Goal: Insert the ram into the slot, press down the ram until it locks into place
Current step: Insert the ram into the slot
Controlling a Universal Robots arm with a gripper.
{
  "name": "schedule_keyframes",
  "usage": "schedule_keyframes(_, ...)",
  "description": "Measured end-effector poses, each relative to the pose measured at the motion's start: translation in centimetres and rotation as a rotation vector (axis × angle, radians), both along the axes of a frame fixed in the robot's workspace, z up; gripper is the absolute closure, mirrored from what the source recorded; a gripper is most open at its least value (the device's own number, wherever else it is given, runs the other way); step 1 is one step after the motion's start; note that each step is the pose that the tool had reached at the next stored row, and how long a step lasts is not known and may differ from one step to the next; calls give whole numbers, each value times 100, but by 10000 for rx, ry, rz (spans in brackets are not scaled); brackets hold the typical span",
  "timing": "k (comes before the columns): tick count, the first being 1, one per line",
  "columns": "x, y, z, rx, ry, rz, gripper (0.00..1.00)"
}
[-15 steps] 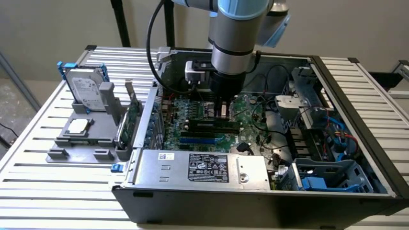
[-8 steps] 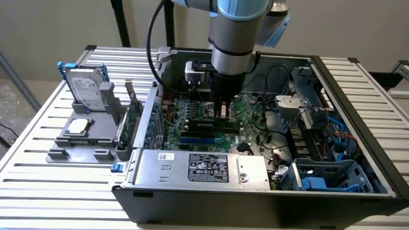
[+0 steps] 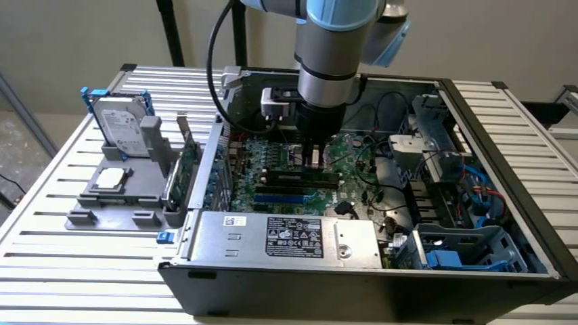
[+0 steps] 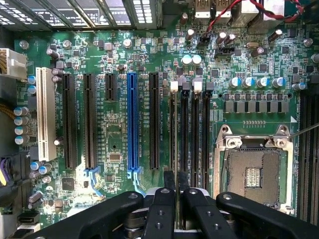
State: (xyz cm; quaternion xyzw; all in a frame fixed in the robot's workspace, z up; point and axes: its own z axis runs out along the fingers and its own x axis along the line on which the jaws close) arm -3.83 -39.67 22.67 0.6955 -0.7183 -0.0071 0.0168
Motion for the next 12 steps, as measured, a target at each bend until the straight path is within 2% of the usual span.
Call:
schedule_keyframes(7, 0, 0, -13, -2, -9, 0, 85)
schedule_keyframes(8, 0, 0, -13, -1, -9, 0, 79)
schedule_keyframes(12, 0, 0, 29, 0, -9, 0, 79)
